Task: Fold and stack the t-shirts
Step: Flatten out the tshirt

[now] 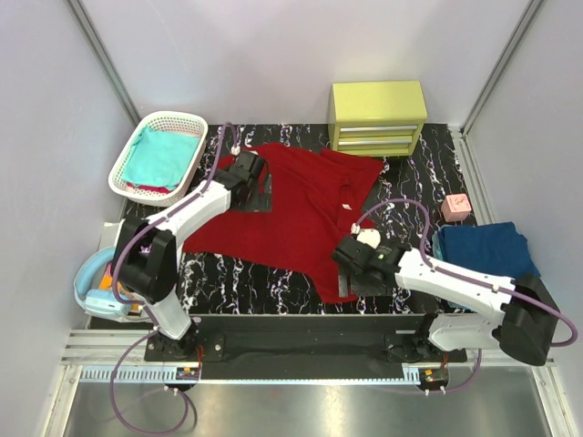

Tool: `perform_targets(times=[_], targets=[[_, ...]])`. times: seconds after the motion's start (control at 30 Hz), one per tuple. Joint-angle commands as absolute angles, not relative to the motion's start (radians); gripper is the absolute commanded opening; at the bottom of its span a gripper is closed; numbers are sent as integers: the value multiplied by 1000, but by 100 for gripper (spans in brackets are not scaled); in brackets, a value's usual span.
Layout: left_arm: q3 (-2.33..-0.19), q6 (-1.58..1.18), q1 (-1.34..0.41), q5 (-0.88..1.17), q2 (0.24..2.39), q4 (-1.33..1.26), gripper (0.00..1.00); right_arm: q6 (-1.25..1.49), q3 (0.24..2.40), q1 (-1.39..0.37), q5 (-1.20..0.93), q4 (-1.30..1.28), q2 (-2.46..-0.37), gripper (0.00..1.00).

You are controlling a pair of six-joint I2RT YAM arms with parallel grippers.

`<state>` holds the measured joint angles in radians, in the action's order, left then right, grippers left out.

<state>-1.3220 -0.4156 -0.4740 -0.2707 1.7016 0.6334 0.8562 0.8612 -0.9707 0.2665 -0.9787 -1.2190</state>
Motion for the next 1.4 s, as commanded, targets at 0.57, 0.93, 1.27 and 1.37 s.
perform_targets(times=[0.57, 0.93, 1.27, 1.37], targets=[[-1141, -472, -476, -284, 1497, 571, 95, 916, 1019, -989, 345, -779, -1611, 70], [-1101, -499, -479, -259, 1479, 572, 95, 1043, 911, -994, 336, -891, -1539, 31], [-1098, -503, -492, -256, 1459, 572, 95, 1204, 874, -1104, 298, -1149, -1373, 0], [-1101, -505, -497, -255, 1473, 571, 95, 1232, 867, -1140, 258, -1183, -1355, 0]])
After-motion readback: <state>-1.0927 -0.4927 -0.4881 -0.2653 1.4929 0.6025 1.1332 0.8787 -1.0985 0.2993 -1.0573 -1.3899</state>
